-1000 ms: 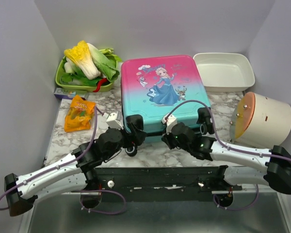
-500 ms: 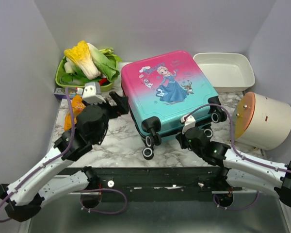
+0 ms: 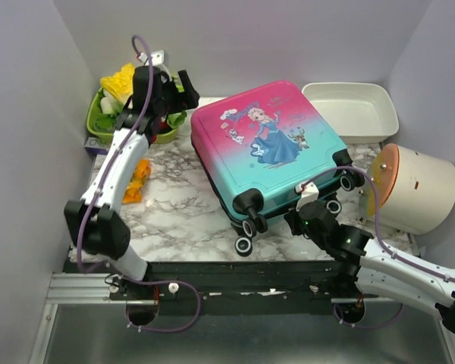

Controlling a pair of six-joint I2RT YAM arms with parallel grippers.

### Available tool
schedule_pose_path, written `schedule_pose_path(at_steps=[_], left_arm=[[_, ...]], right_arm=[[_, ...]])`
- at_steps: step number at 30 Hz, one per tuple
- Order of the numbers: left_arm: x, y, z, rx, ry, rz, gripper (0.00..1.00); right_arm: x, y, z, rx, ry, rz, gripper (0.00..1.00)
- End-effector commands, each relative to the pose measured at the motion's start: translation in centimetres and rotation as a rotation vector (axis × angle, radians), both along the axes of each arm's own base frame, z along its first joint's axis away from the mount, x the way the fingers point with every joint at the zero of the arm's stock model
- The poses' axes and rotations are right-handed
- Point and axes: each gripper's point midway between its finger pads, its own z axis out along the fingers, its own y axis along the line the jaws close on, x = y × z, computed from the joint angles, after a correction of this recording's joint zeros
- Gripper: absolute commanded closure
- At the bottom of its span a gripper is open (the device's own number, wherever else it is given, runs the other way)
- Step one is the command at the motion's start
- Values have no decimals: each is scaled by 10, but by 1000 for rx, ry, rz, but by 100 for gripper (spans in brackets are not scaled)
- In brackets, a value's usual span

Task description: Open, take out, and arrange the luggage

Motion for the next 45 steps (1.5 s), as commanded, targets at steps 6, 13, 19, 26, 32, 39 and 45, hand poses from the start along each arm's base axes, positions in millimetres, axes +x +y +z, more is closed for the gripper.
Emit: schedule_pose_path(at_steps=[6,13,19,26,32,39,45], left_arm=[[87,-67,-54,-4,126,-381,1],[75,-120,-92,-205,202,-729,1],[14,-135,-90,-439,102,-907,1],[-38,-133,-77,-522,-9,-1028,1],[-73,-125,-96,-510,-9,-1024,5],[-95,-91,-155,-291,110,-716,6],[-125,-70,-180,-273,186,-572,6]], right_arm=[[7,6,39,135,-88,-24,99],[8,9,30,117,-53,-27,99],[14,12,36,91,-75,-20,99],[25,17,49,45,-114,-9,99],[32,16,65,38,-161,-22,99],[43,26,85,35,-232,35,99],[78,27,103,25,-272,43,99]])
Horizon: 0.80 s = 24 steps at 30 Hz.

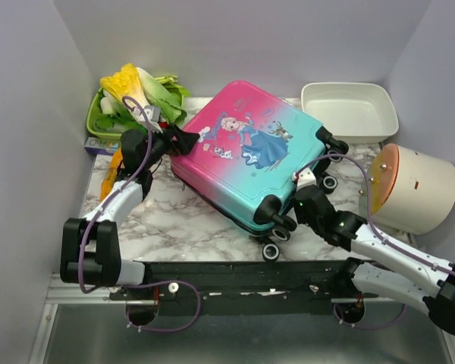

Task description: Open, take out, and arrange the luggage

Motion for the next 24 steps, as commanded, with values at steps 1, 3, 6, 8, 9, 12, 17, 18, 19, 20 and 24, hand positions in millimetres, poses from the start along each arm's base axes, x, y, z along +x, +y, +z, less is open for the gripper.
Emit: schedule_pose_path(at_steps=[1,3,6,8,9,12,17,18,19,20,24], left_arm=[[-92,-43,-92,25,362,-229,6],[-98,-41,-90,8,353,-217,6],[-106,-37,-88,-3,364,-184,7],[-113,-35,-78,-14,336,-177,7],[-115,-34,-76,-15,330,-166,7],[-122,-28,-67,6,304,-127,6],[-120,-12,-42,50,251,-29,1],[-121,-8,-43,68,273,-9,1],[-110,0,-22,82,222,52,1],[-108,5,-15,96,217,87,1],[-102,30,31,148,168,248,1]], right_arm=[[62,57,106,253,-291,113,99],[78,56,114,250,-325,133,99],[99,56,132,276,-349,165,99],[117,53,137,293,-343,168,99],[119,58,139,260,-359,234,99],[134,60,139,220,-372,247,99],[140,53,126,195,-359,265,99],[139,49,117,190,-343,261,99],[139,44,114,189,-339,255,99],[140,35,109,188,-333,236,99],[124,25,90,241,-298,243,99]])
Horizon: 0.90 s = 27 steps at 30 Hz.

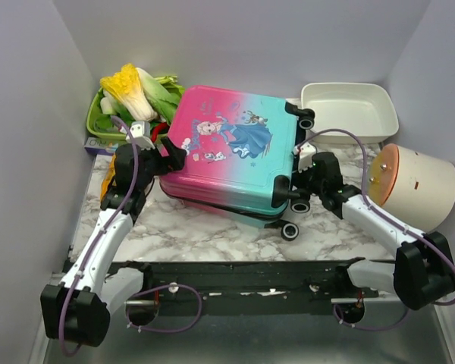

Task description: Open, take out, and arrange the luggage

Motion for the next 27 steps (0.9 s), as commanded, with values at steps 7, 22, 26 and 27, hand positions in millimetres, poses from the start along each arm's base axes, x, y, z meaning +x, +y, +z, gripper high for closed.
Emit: schedule_pose_path(at_steps=[7,22,26,27], left_arm=[[-53,9,36,28,82,234,1],[-137,-86,-20,-289,144,-305,1],[-153,-125,-16,-235,134,-562,1],[-149,-121,-20,-195,135,-533,1]], right_arm=[[11,33,67,258,-265,108,99],[6,38,56,297,-208,104,99],[4,34,62,278,-215,106,99],[3,34,63,277,-215,106,99]])
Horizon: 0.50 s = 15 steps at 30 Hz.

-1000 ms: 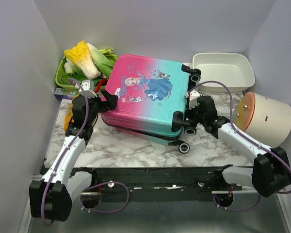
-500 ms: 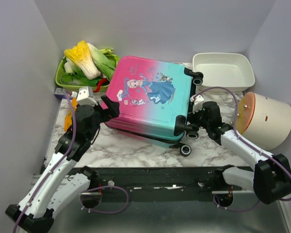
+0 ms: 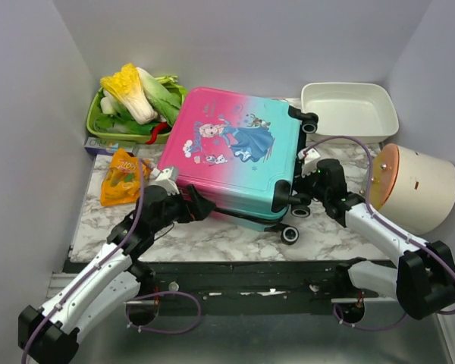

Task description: Open, take out, and arrange the luggage

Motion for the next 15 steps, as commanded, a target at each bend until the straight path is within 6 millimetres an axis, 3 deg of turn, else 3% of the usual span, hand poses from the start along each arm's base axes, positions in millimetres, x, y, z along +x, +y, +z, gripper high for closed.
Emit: schedule_pose_path(at_steps=[1,4,6,11,15], left_arm=[[-11,-38,49,-65,-172,-231,1],[14,-18,48,8,-192,-63,1],[29,-18,61,10,-244,-22,1],[65,-39,103,26,-333,-29,1],[73,-57,116,15,-344,-78,1]], right_arm=[[16,30,74,163,-213,84,99],[12,29,82,165,-235,90,99],[5,30,87,180,-224,100,99],[-26,36,76,236,-78,134,99],[-50,47,70,292,-50,238,99]])
